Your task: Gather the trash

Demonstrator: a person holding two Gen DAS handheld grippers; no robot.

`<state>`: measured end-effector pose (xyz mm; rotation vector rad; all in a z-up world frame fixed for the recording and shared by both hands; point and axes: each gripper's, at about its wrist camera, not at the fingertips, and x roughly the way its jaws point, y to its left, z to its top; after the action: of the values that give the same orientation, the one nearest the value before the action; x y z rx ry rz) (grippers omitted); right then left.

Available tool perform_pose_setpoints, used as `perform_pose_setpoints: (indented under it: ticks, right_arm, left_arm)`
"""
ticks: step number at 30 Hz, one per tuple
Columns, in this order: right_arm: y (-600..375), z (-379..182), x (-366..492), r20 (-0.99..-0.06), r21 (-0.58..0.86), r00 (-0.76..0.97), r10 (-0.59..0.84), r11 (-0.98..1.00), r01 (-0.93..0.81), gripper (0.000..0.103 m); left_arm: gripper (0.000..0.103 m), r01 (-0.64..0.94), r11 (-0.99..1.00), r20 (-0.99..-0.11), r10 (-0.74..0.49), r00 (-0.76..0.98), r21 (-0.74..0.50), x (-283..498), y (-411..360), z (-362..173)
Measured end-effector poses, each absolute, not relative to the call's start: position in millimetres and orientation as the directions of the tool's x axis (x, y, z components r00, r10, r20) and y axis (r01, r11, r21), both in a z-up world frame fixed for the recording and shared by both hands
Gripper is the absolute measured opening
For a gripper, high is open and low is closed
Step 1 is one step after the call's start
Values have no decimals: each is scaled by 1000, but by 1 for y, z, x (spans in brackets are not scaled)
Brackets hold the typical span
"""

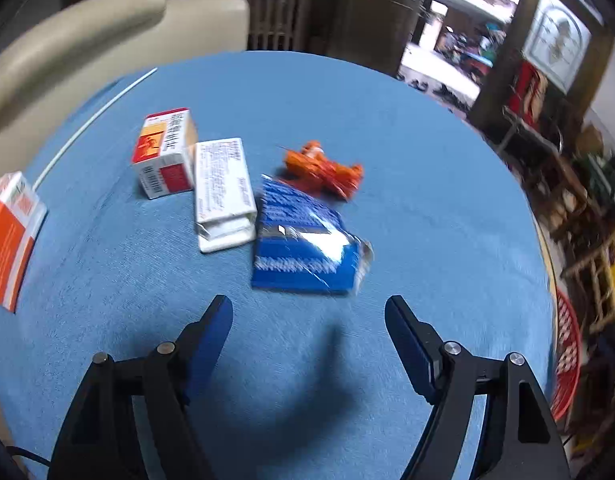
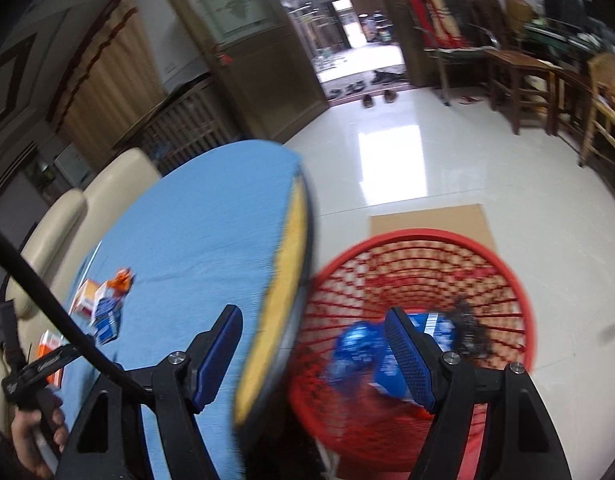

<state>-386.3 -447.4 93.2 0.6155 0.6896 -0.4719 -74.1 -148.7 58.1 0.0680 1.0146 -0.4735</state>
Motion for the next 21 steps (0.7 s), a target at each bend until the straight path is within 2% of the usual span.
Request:
perform_pose_setpoints:
  ticks: [3,7,10,14,17,21]
  right_arm:
    - [-427,97,-368,-710,349,683,-172,756,553,77]
    - [-409,101,-352,-712,340,687,-147,783,520,77]
    - [-401,104,-348,-714,329,686,-139,798,505,77]
    - [-398,103,-345,-723,312,676,-139,808,500,77]
    - [-398,102,-342,-730,313,670,-135,805,503,77]
    - [-393,102,-331,-735,307,666,-125,815,492,77]
  left_arm:
    - [80,458,876,-822,-369,434,-152,-72,-161,59]
    - [80,522,850,-827,-342,446,-70,-64,-188,54]
    - [81,506,862,-834,-297,466,-24,-51,-197,46]
    - [81,502,862,-873,-293,390,-65,-32,-200,25]
    - [75,497,864,-855,-316,412,-80,-36,-190,23]
    - [73,485,867,-832,-349,432,-112,-47,-165,29]
